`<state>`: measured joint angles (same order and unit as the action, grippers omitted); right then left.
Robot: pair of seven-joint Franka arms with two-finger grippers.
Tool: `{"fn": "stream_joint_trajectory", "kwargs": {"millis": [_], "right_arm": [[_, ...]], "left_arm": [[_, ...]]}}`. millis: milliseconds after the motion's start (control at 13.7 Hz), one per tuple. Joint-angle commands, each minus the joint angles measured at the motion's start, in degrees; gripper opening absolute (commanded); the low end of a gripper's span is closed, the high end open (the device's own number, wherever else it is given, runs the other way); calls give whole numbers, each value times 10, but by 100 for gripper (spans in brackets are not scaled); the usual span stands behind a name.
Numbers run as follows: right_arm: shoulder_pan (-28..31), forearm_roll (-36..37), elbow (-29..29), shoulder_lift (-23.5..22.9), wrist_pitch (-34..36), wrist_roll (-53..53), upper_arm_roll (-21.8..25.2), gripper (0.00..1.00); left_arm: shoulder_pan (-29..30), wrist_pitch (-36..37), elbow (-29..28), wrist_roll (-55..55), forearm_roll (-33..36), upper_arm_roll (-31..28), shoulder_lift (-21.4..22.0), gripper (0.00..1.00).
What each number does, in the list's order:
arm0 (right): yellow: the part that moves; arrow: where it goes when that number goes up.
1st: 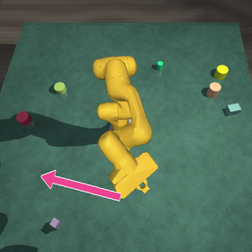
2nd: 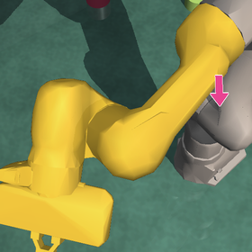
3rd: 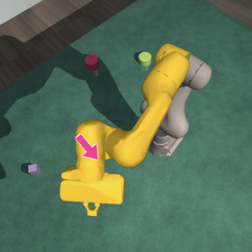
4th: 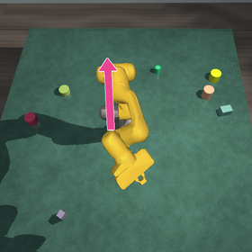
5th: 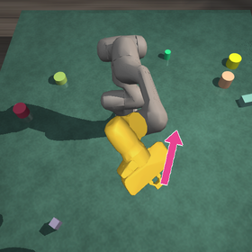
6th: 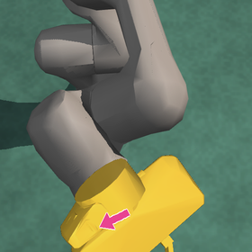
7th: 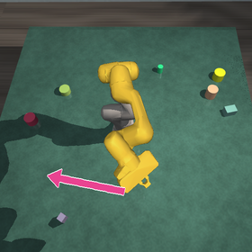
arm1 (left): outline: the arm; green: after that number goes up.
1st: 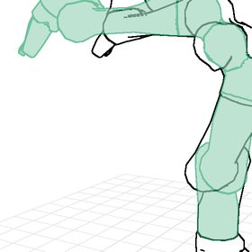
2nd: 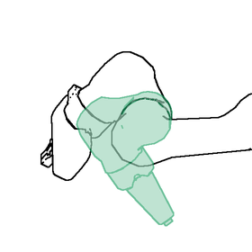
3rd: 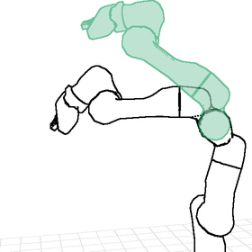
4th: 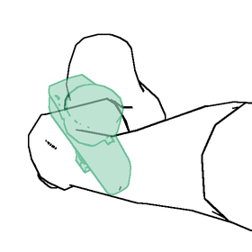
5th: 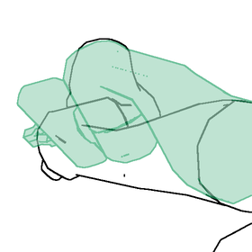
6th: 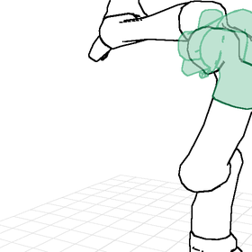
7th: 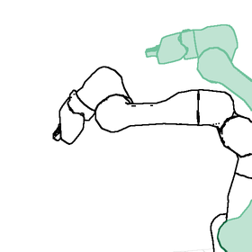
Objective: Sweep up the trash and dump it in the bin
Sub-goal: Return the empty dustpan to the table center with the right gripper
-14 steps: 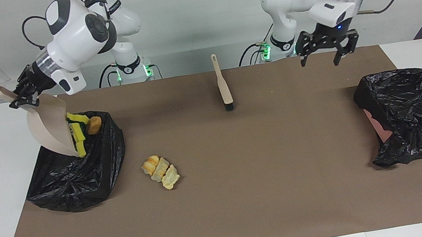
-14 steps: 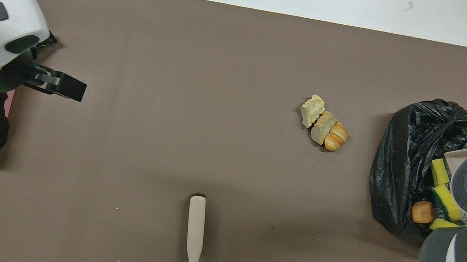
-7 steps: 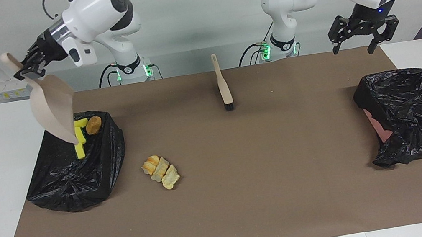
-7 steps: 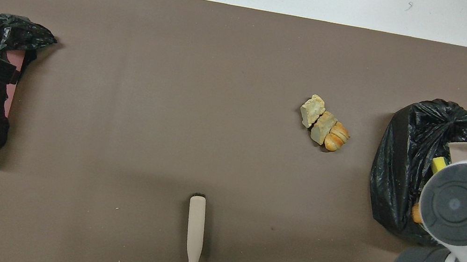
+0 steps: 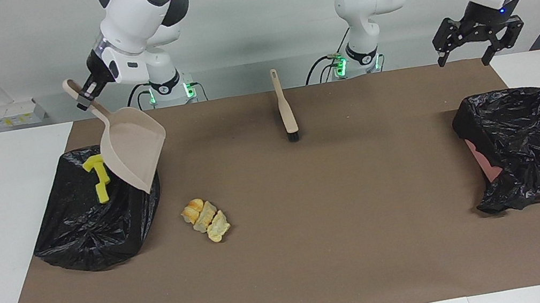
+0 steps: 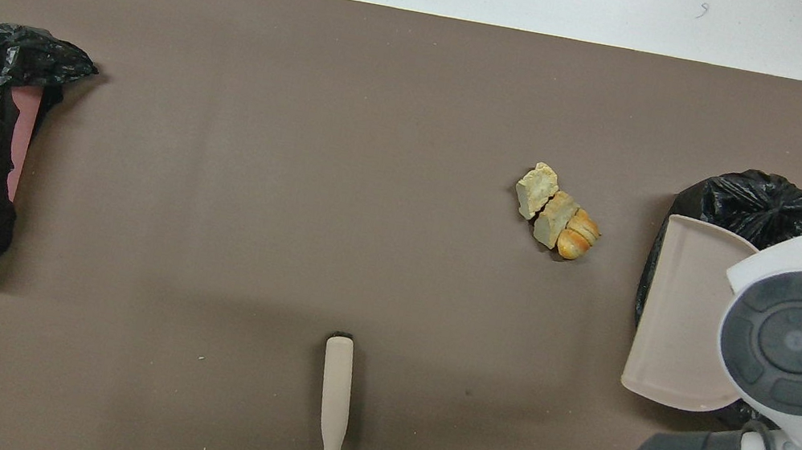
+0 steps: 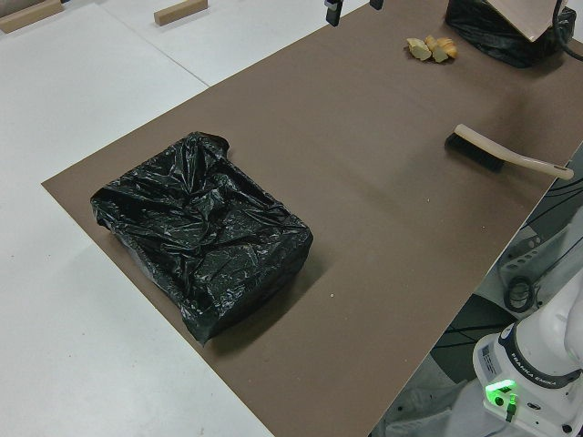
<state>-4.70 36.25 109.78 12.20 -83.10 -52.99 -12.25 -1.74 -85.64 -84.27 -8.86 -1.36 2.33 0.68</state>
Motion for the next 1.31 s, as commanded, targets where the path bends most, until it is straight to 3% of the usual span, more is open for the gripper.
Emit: {"fn": "stream_joint_trajectory", "kwargs": {"millis": [0,364,655,1019,1237], "right_arm": [[4,-97,-16,-6,-5,107,-8,0],[-28,-215,-55,-72,-33,355,-23,0],[-127,-242,-128,-186,-47,653,-24,0],[-165,-280,-255,-314,-119,821,-24,0],[-190,-281,-265,-360,-235,844,-24,0]], "left_arm": [[8,18,10,-2,2,6,2,100],[9,17,10,-2,5,6,2,100],[9,18,10,-2,5,6,2,100],[9,18,10,-2,5,6,2,100],[9,17,10,-2,5,6,2,100]]}}
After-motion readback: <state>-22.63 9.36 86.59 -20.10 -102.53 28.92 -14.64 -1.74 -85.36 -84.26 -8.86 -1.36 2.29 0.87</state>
